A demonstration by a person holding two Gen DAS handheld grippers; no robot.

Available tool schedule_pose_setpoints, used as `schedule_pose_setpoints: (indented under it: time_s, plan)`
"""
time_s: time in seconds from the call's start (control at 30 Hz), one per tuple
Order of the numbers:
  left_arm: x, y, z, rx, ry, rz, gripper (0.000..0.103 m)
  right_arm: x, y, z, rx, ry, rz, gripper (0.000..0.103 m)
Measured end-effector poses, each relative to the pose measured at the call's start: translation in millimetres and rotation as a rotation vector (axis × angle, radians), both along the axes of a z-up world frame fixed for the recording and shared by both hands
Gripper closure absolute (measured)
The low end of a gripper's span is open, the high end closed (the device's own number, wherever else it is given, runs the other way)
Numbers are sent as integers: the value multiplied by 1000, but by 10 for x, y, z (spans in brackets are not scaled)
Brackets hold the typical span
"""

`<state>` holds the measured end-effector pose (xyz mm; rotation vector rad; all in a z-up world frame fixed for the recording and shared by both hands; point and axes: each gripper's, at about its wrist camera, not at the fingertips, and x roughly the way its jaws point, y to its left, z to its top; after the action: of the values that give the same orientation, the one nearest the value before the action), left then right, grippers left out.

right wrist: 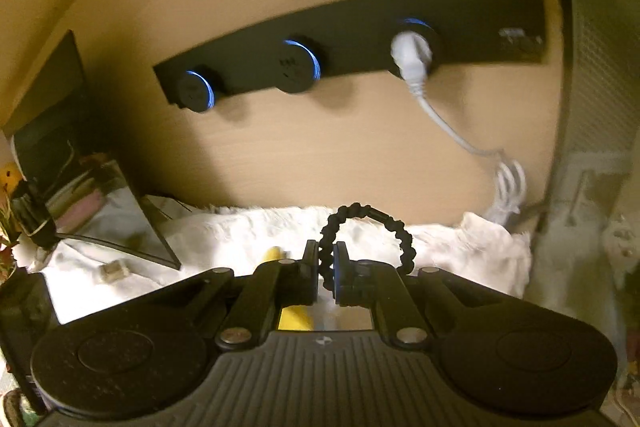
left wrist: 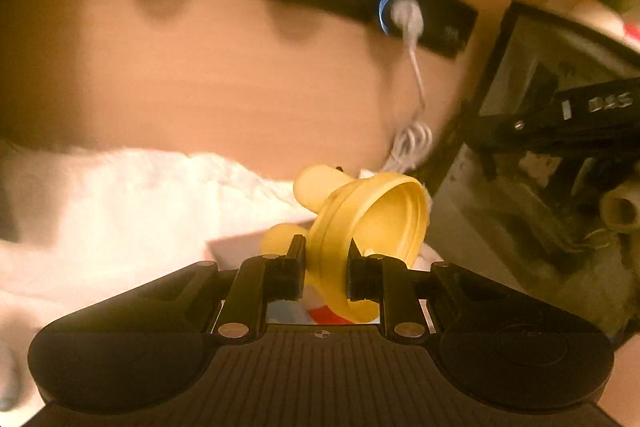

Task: Organize soft objects
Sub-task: 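Carry the yellow funnel and bracelet to the pink box while both tools open to drop them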

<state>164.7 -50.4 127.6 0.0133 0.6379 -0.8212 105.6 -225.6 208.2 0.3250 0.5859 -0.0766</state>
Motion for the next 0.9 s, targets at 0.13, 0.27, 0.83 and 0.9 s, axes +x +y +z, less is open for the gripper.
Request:
schedule_pose_setpoints:
  time_s: [0.13, 0.27, 0.83, 0.9]
  plan:
    - [182, -337, -379, 70, 102, 49, 80, -30, -145, -140, 6, 25, -26, 96]
    - [253, -533, -758, 116, 181, 5, 74, -61, -205, -257, 17, 59, -38, 96]
    - [-108, -54, -157, -25, -59, 8, 77, 102, -271, -427, 125, 80, -91, 96]
    - [-85, 22, -126, -36, -55, 38, 77, 137, -272, -455, 129, 90, -97, 96]
